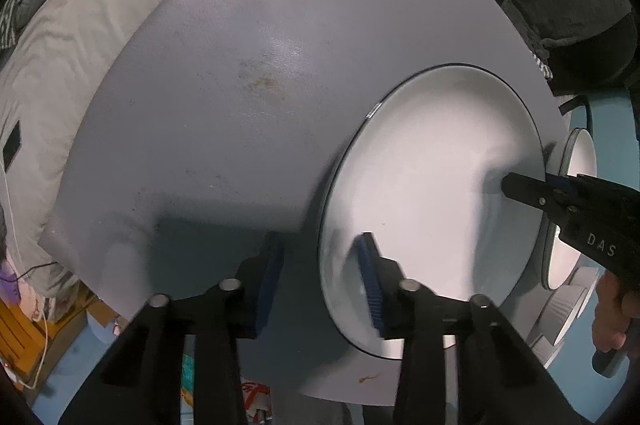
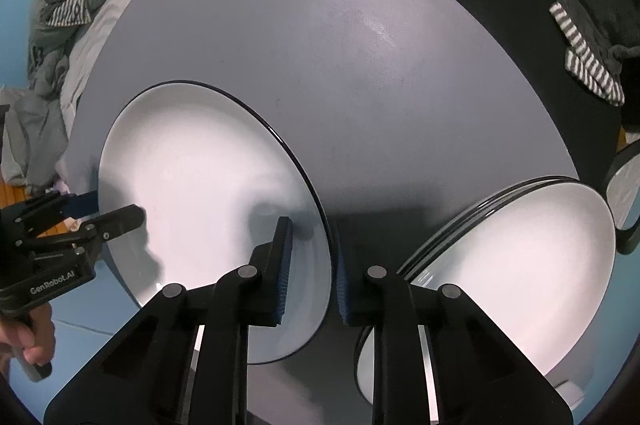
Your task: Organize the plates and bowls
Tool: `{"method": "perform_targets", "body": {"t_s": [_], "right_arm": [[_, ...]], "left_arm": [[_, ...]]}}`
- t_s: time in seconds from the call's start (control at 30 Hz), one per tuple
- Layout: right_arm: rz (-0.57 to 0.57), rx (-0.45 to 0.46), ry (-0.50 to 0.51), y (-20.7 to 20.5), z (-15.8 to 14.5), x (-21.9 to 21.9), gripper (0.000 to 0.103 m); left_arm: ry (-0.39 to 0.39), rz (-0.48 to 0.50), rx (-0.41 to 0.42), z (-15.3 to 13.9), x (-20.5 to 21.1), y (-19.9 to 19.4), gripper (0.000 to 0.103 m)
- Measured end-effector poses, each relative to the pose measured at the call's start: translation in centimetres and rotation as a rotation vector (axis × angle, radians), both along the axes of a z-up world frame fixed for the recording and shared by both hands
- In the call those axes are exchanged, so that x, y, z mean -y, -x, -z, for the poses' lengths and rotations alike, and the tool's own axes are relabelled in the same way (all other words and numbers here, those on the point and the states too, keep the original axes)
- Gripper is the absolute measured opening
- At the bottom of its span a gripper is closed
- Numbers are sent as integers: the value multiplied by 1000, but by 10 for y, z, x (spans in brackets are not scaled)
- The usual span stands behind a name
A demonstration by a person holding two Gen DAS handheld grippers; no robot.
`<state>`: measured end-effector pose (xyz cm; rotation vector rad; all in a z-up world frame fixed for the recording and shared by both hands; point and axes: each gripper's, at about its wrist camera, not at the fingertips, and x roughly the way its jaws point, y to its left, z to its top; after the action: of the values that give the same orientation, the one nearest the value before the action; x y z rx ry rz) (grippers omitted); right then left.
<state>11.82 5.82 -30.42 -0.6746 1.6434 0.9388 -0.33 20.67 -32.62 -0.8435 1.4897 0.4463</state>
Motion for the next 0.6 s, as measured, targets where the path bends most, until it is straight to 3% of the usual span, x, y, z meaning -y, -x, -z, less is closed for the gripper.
{"method": "perform_targets", "body": {"t_s": [0.07, 0.6], "right_arm": [[-1, -6, 0, -2, 0, -1, 19], [44, 12, -21, 5, -4, 8, 16]], "left_arm": [[36, -4, 5, 1, 1, 0, 23], [37, -75, 19, -4, -1, 21, 20]]}}
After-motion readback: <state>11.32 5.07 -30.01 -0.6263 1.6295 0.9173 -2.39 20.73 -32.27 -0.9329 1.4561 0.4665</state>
